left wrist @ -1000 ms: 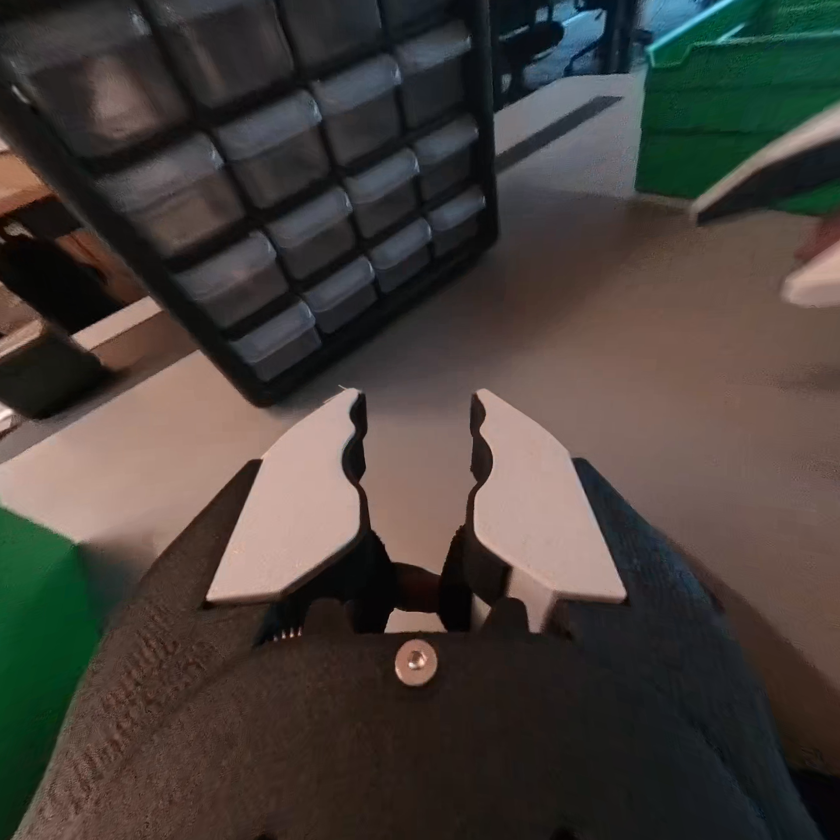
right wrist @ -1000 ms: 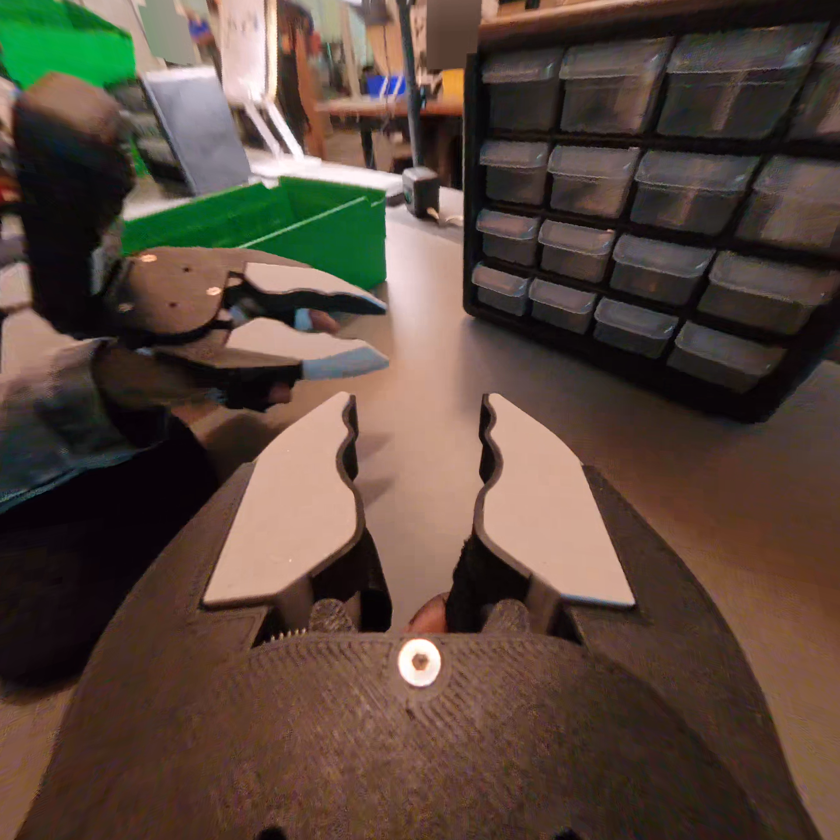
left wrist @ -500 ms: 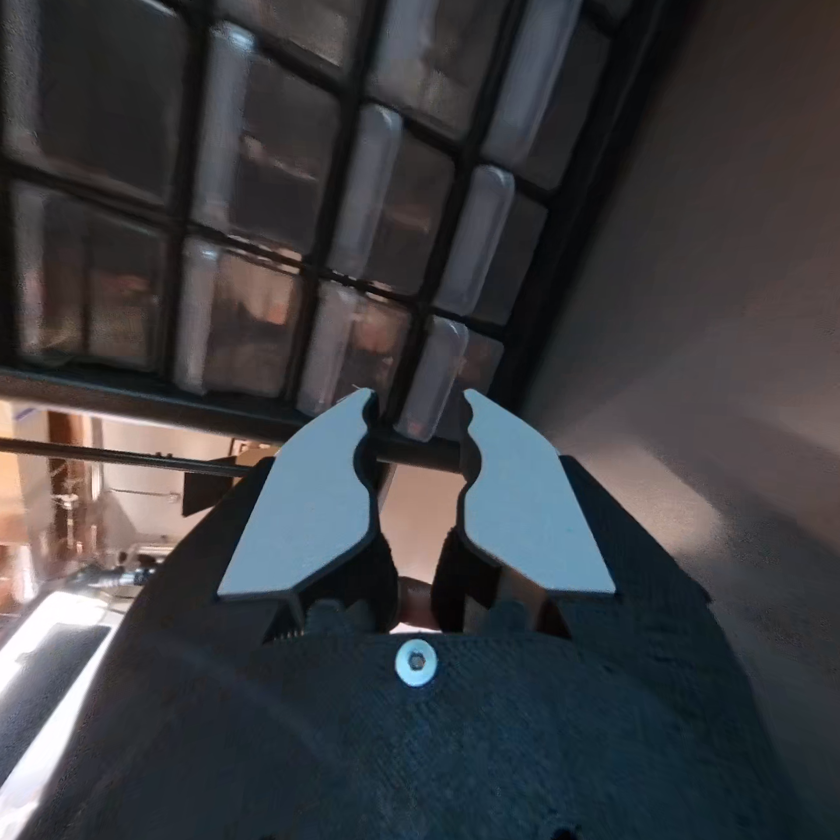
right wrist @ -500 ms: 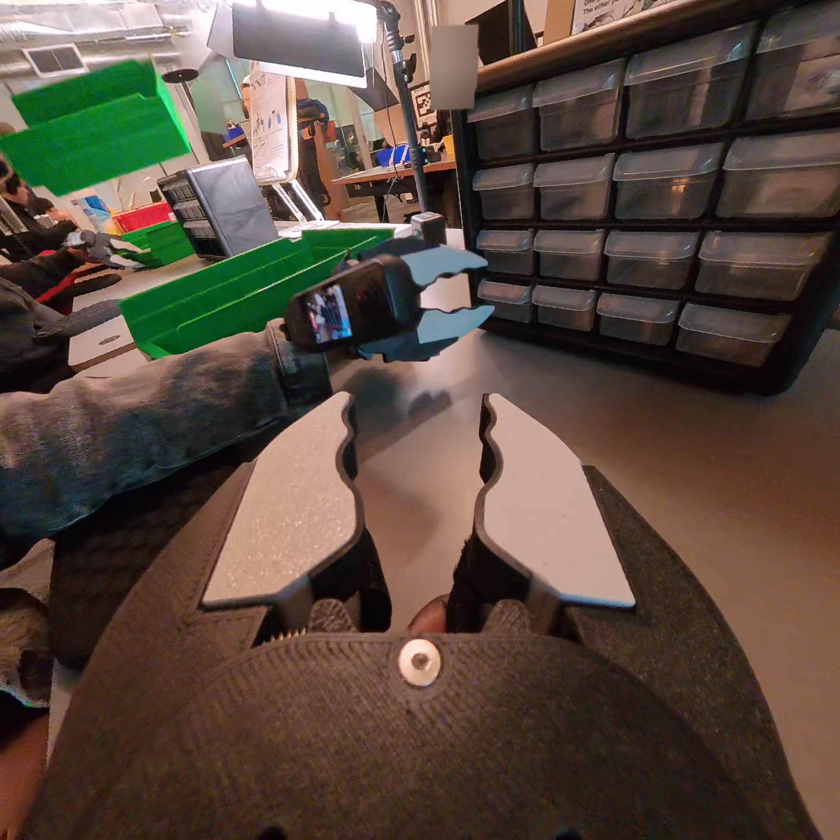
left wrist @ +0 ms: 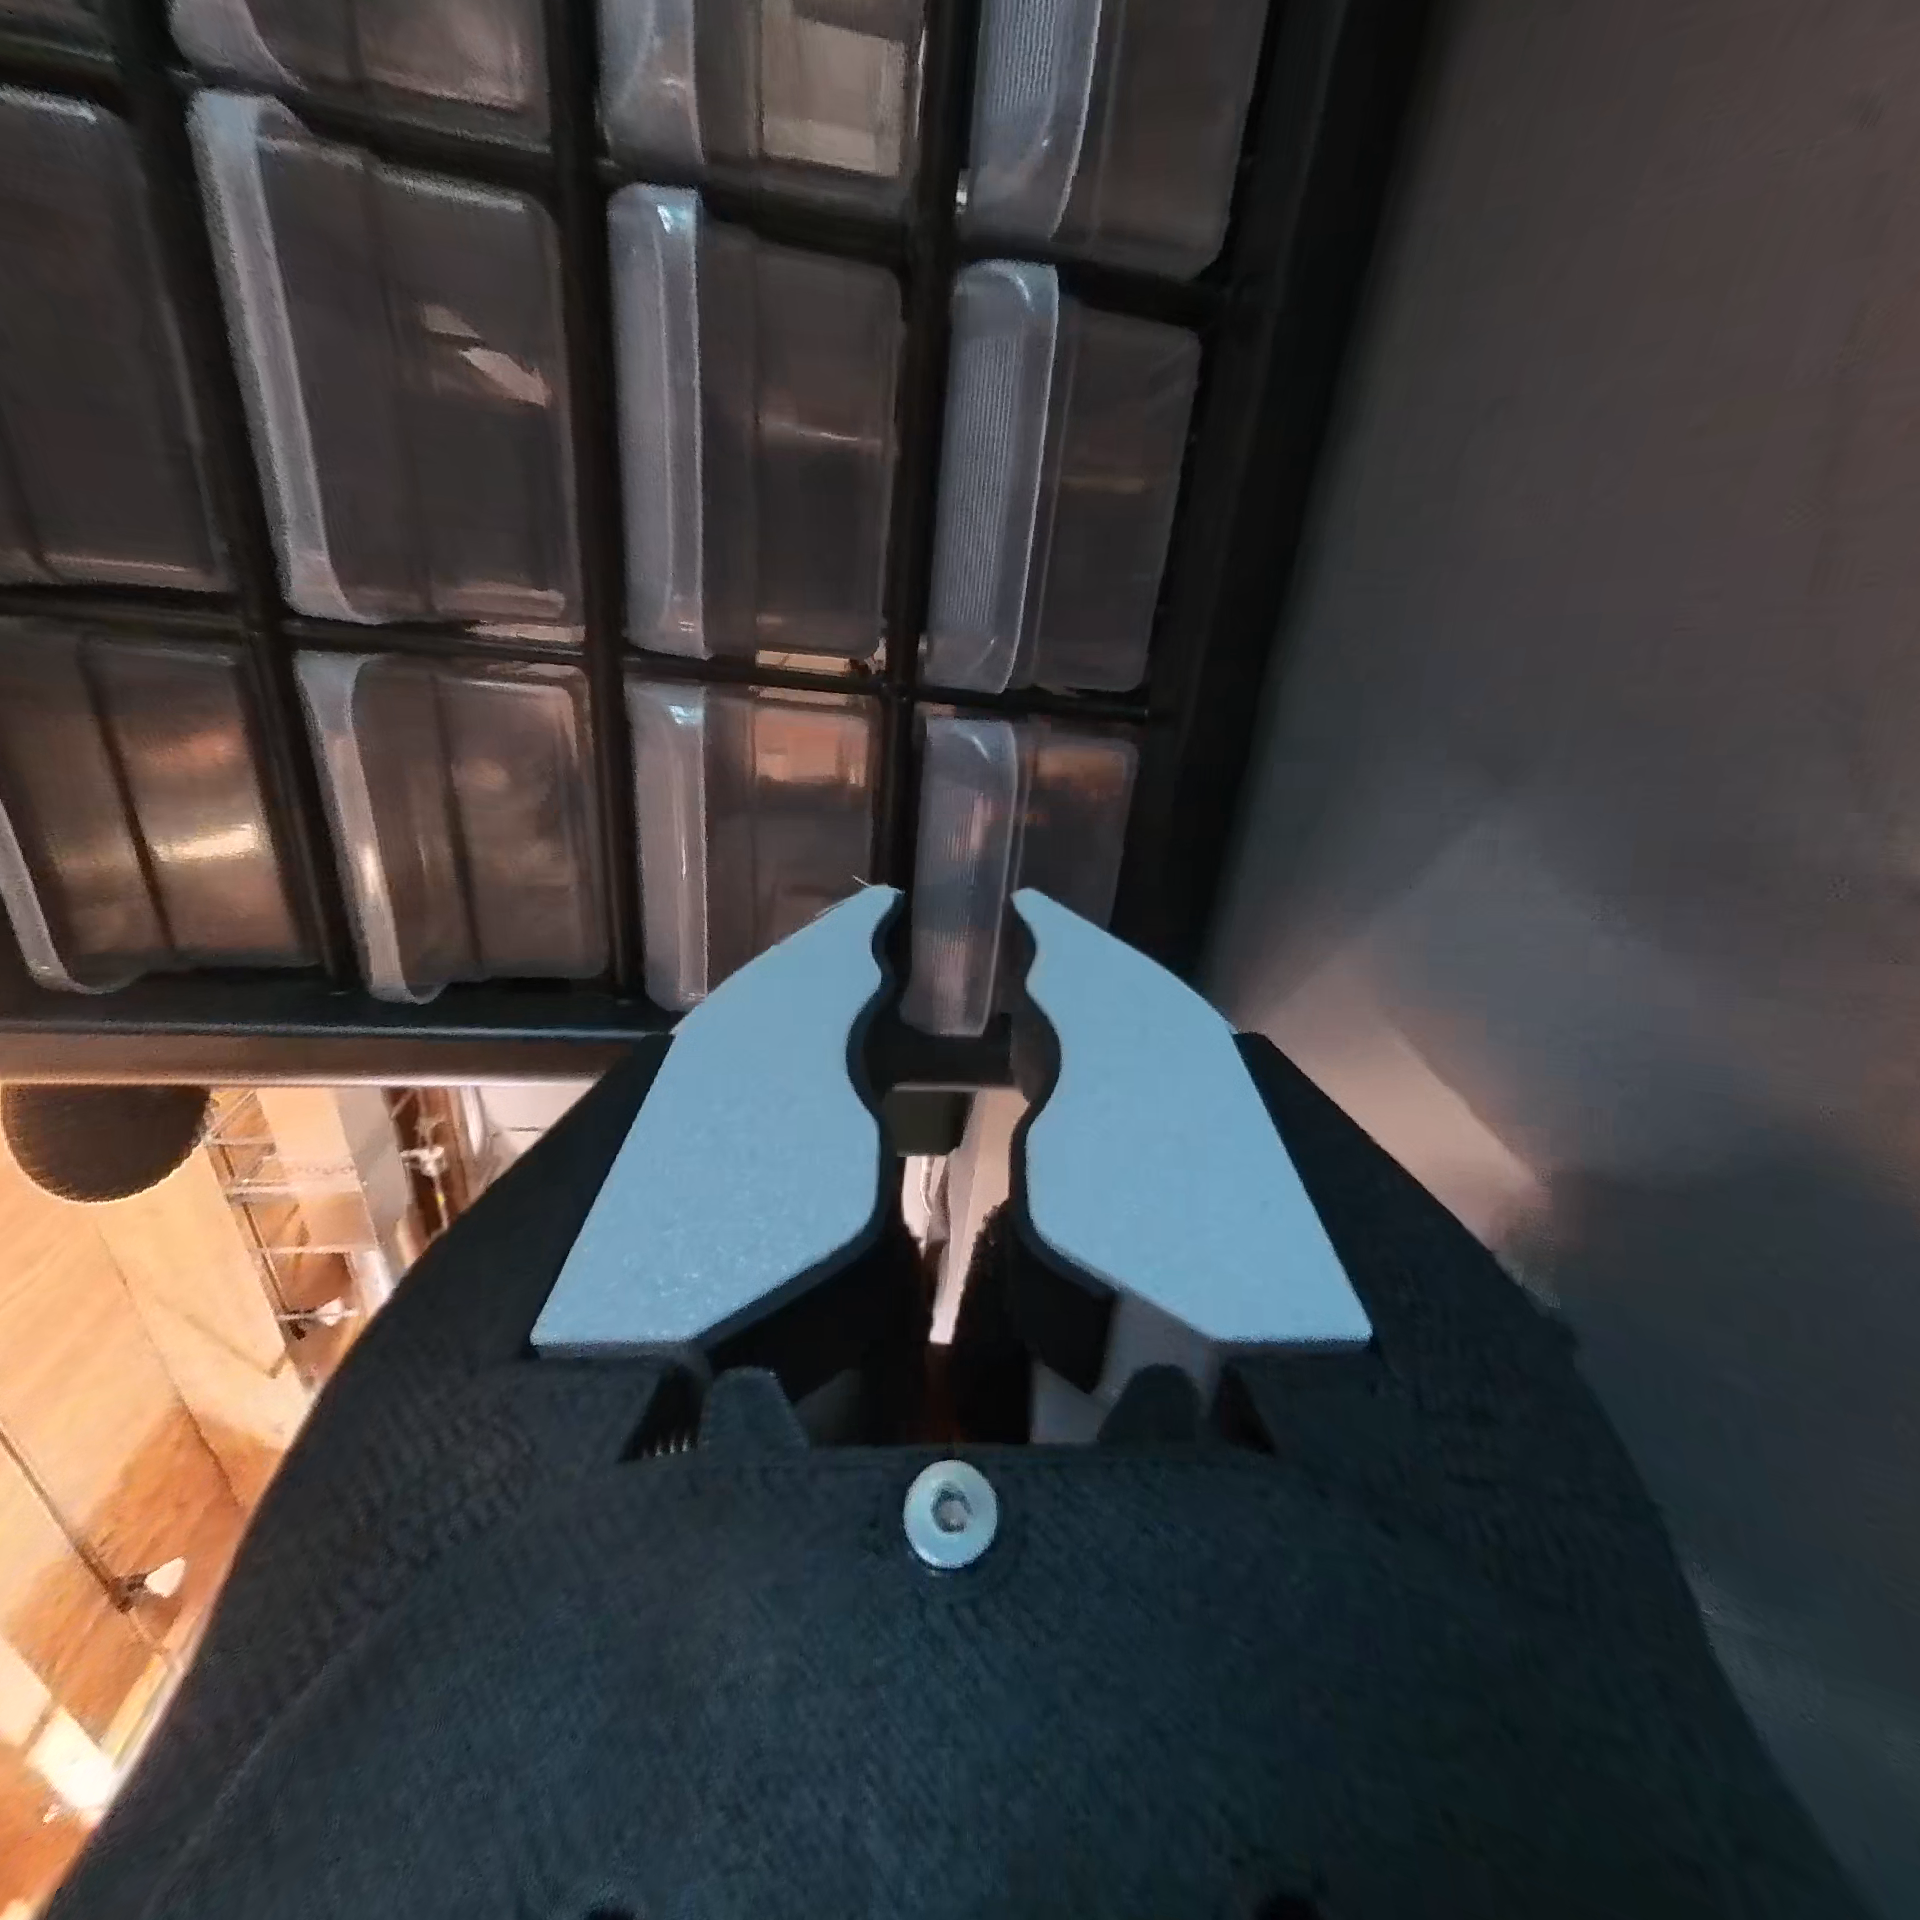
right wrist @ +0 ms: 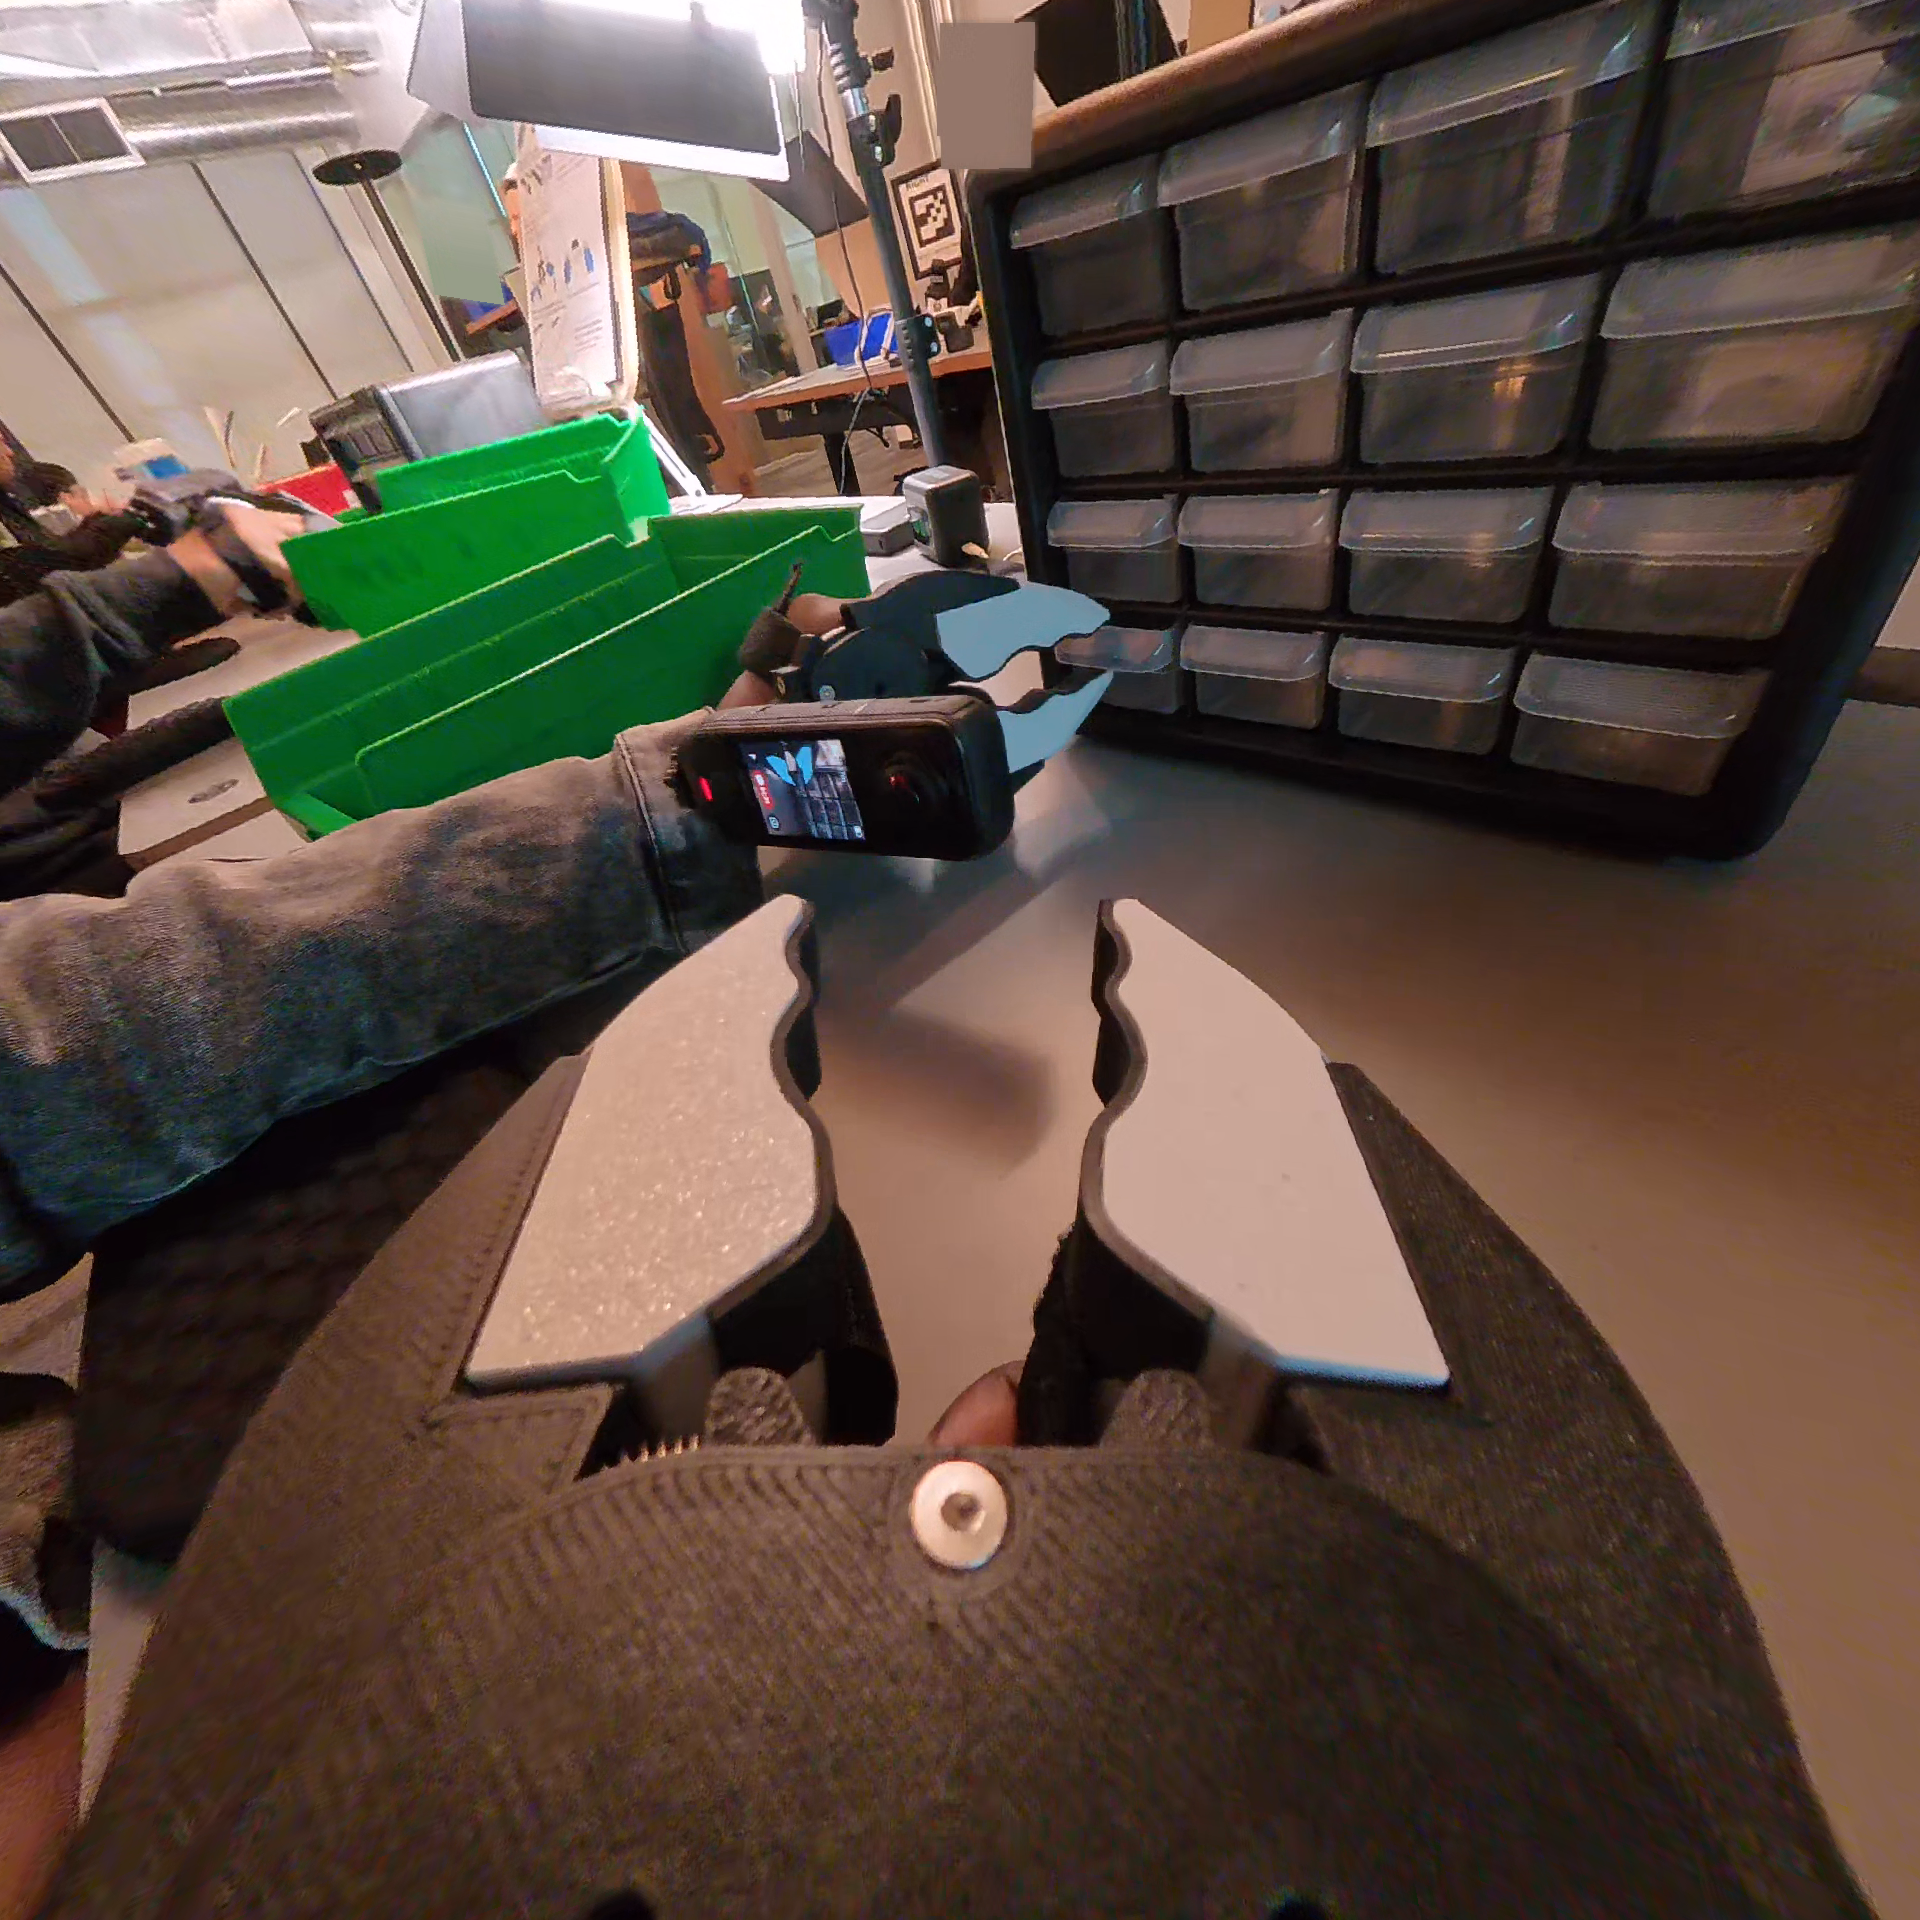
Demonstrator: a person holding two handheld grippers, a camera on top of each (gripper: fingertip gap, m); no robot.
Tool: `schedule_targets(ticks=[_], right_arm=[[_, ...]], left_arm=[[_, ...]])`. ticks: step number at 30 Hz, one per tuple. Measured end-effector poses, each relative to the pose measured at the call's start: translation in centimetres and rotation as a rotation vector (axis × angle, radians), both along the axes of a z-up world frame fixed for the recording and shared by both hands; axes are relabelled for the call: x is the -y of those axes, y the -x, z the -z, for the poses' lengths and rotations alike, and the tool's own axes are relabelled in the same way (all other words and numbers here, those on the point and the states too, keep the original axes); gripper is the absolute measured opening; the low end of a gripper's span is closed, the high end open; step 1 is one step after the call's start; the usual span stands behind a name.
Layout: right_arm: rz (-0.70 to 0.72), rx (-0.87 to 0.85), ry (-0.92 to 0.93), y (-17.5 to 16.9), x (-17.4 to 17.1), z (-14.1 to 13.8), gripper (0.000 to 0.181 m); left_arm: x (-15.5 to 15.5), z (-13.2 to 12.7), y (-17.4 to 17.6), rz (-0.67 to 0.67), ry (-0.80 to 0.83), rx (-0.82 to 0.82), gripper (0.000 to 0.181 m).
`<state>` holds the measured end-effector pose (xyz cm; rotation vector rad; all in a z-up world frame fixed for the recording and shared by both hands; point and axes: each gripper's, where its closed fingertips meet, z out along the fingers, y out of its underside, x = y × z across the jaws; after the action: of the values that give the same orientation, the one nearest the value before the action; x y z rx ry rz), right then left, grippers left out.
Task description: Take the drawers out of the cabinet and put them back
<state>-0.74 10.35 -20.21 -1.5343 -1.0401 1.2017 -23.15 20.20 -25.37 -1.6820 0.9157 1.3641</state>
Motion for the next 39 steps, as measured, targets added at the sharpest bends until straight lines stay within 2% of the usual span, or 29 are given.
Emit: schedule_targets(ticks=[9,12,16,19,21,23,32,39], right_arm=[[0.017,0.004,0.006,-0.2,-0.3,0.1,0.048],[0.019,0.009,0.004,-0.2,-0.3,0.2,0.047],[0.023,0.014,0.009,-0.2,-0.4,0.2,0.046],[0.023,0.018,0.014,-0.1,-0.5,0.4,0.046],[0.024,0.018,0.015,-0.1,-0.5,0.4,0.045],[0.024,0.017,0.018,-0.1,-0.5,0.4,0.045],[0.025,0.019,0.021,-0.1,-0.6,0.4,0.044],[0.027,0.019,0.023,-0.1,-0.6,0.4,0.044]], left_arm=[[2.4,0.0,-1.9,0.014,0.048,0.067,0.017],[2.5,0.6,-1.9,0.000,0.078,0.129,0.042],[2.1,1.6,-1.8,-0.005,0.140,0.184,0.053],[1.6,2.0,-1.0,-0.021,0.160,0.150,0.052],[1.3,1.8,-0.7,-0.026,0.144,0.111,0.040],[1.6,1.8,-0.8,-0.023,0.174,0.106,0.039],[4.9,1.8,-2.9,-0.003,0.327,0.233,0.034],[7.6,2.7,-4.7,0.002,0.358,0.225,0.030]])
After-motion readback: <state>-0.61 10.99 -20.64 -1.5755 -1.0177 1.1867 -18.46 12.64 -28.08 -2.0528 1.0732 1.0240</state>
